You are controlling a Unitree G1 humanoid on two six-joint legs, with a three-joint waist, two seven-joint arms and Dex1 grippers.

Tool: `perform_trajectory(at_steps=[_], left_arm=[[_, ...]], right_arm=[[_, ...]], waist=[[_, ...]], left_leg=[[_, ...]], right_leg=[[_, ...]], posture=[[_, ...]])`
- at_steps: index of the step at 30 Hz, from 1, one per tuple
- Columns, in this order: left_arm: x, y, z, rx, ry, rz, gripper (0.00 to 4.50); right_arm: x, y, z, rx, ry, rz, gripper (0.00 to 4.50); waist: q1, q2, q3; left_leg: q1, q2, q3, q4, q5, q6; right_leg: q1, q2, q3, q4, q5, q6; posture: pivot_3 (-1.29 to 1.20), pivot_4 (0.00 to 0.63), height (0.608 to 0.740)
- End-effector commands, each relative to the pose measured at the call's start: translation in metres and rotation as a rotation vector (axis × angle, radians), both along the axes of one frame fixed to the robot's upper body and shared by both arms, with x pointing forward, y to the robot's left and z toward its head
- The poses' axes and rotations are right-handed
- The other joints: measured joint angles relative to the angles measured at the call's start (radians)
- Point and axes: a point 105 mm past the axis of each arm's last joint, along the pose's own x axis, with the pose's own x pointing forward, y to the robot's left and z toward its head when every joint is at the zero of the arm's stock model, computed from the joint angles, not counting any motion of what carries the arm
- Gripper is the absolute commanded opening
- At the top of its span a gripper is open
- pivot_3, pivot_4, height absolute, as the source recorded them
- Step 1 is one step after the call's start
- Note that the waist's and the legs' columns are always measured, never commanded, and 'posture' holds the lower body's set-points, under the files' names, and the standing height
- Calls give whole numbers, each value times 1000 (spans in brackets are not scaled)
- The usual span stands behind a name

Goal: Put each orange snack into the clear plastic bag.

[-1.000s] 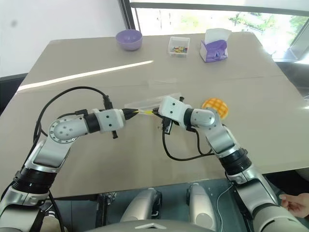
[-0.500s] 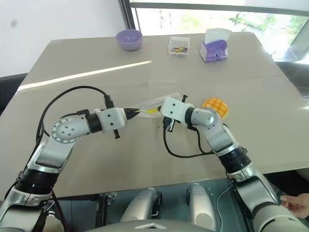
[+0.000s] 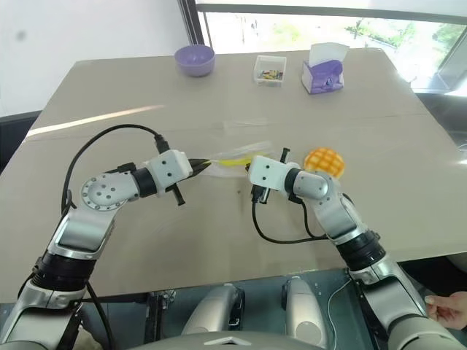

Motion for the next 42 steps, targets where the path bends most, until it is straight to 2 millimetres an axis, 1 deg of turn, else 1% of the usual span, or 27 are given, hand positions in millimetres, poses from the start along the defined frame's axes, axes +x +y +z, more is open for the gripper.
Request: perform_trajectory(at_steps=[1,6,11,16,19,21,23,26,28,31,32,36,37,38,40,42], left_arm=[[-1,-4,17,-28,-46,-8,0],[-3,-7,18,-42,-25,-15,0],[-5,-12,20,-1,-62,-55,0],[-10,-22,19,54,-154,-113,0],[-12,-24,16,76,-181,-127,0],[-14,-24,14,105,-209,-147,0],[-15,-23,13,138,-248,-159,0],[-15,-21,7,226,-341,-181,0],[-16,-18,-1,266,-358,-196,0],[-16,-14,-8,257,-346,-188,0],[-16,-13,-9,247,-337,-183,0],[-13,-11,-8,183,-303,-152,0],[-11,-11,-7,168,-294,-142,0],[-10,-11,-6,161,-290,-137,0],[-7,-9,-5,138,-269,-122,0],[-5,-9,-5,125,-255,-115,0]], right_arm=[[-7,3,17,23,-73,41,18],[-10,4,20,11,-139,80,18],[-11,5,11,-25,-134,104,18],[-4,7,-3,4,-40,53,18],[0,6,-4,64,-13,-7,18],[2,7,-19,67,141,-57,18],[2,9,-19,41,105,-61,18],[14,5,-18,146,200,-177,18],[24,4,-14,242,245,-270,18],[33,3,-10,400,327,-377,18],[34,4,-10,407,309,-390,18],[39,8,-3,370,125,-406,18],[38,14,2,356,59,-355,18],[35,19,2,327,18,-305,18],[35,22,-7,165,-110,-246,18],[35,22,-16,46,-192,-198,18]], waist=[[0,0,0],[1,0,0],[1,0,0],[1,0,0],[2,0,0],[1,0,0],[3,0,0],[3,0,0],[2,0,0],[1,0,0],[2,0,0],[4,0,0],[3,0,0],[1,0,0],[-3,0,0],[-5,0,0]], left_leg=[[0,0,0,0,0,0],[0,0,0,0,0,0],[0,0,0,0,0,0],[0,0,0,0,1,-1],[0,0,0,0,1,-1],[0,0,0,0,1,-1],[0,0,0,0,0,-1],[0,0,0,0,0,0],[0,0,0,0,1,-1],[0,1,0,-1,1,-1],[0,1,0,-1,0,-1],[0,-1,0,-1,0,0],[0,-1,0,-1,0,-1],[0,-1,0,-1,1,-1],[0,-1,0,-1,1,-1],[1,-1,0,0,1,-1]], right_leg=[[0,0,0,0,0,0],[0,0,0,0,0,0],[0,0,0,0,0,0],[0,0,0,0,0,0],[0,0,0,0,0,0],[0,0,1,0,0,0],[0,0,1,0,0,0],[0,0,0,0,0,0],[0,0,0,0,0,-1],[0,0,1,0,1,-1],[0,0,0,0,1,-1],[0,-1,0,0,1,-1],[0,-1,0,0,1,-1],[0,-1,0,0,1,-1],[0,-1,0,0,1,-1],[0,0,0,0,1,-1]], posture=[[0,150,740],[0,150,740],[0,150,740],[0,150,740],[0,150,740],[0,150,740],[0,150,740],[0,150,740],[0,150,740],[0,150,740],[0,150,740],[0,150,740],[0,150,740],[0,150,740],[0,150,740],[0,150,740]])
